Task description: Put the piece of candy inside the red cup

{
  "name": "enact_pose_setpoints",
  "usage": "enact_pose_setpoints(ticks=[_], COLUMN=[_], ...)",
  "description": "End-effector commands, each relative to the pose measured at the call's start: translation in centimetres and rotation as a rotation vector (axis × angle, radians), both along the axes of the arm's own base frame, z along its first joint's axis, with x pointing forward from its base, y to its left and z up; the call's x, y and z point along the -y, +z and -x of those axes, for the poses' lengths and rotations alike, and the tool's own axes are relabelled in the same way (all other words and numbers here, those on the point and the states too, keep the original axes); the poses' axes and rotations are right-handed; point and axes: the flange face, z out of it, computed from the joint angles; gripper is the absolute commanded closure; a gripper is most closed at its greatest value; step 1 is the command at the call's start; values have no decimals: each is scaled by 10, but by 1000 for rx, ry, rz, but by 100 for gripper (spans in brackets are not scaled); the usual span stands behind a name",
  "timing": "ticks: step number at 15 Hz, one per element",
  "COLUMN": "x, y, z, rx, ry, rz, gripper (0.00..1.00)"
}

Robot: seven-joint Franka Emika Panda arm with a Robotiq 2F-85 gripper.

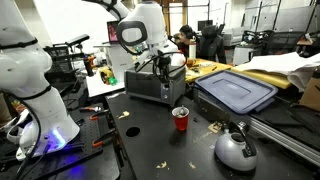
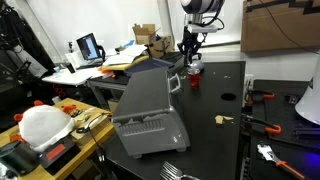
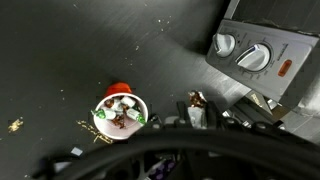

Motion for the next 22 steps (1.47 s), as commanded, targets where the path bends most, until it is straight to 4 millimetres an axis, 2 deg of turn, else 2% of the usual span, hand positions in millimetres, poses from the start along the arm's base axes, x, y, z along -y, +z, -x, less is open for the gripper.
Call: enact_pose_setpoints(ticks=[1,6,14,22], x=[6,20,61,76], y=[1,-5,-20,-44], z=[-7,-9,-16,-9], rx=[33,40,51,12], ry=[-19,-42,-120,-137], rz=[11,36,86,130], gripper=[94,94,94,94])
